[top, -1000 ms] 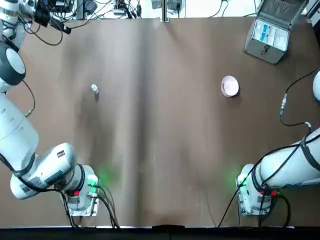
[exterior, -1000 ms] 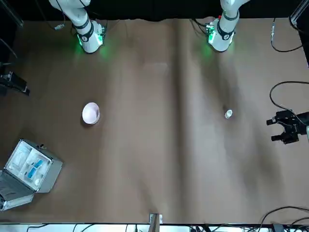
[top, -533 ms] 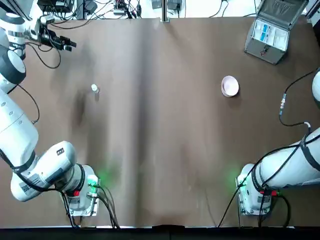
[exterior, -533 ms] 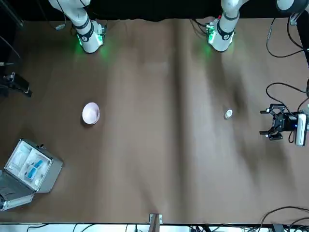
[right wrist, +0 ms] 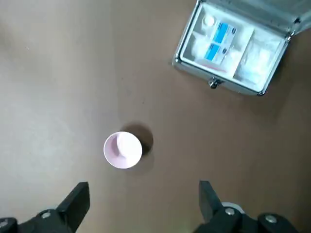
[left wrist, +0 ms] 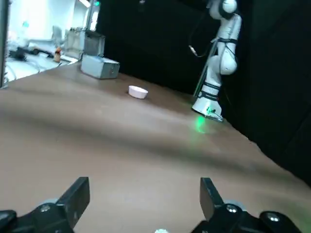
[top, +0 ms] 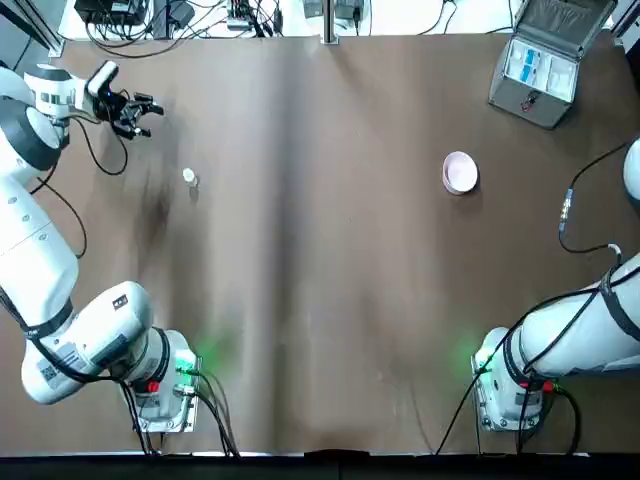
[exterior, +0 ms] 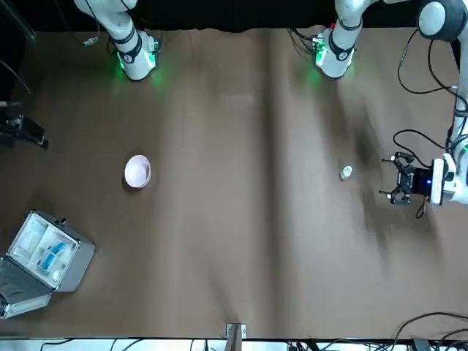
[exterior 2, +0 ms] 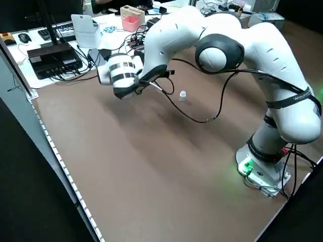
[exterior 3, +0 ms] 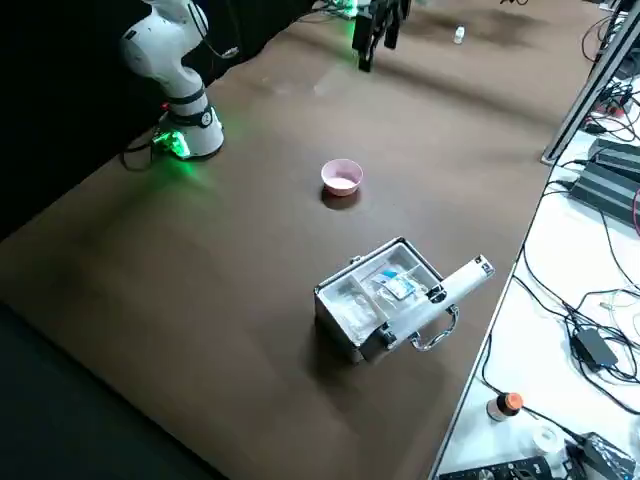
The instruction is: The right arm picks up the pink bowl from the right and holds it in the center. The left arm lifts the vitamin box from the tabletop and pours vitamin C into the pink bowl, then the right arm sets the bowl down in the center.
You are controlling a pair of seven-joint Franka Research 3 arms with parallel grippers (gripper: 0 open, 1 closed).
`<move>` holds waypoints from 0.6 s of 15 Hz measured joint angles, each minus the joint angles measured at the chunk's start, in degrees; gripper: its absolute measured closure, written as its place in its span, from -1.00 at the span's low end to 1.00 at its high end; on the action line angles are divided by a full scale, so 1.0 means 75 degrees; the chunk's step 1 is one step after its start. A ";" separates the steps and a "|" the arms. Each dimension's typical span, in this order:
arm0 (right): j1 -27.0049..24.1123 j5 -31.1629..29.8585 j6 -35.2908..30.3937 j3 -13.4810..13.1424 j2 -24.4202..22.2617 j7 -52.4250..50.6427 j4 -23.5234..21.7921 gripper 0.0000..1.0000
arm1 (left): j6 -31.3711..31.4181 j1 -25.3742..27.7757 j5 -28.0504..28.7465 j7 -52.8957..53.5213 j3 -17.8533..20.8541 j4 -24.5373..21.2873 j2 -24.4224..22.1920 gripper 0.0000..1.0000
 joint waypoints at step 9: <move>-0.0404 0.0895 0.0114 -0.0014 0.1046 -0.0008 -0.1037 -0.98 | 0.0136 0.0003 0.0625 0.2229 0.0012 -0.0034 0.1067 -1.00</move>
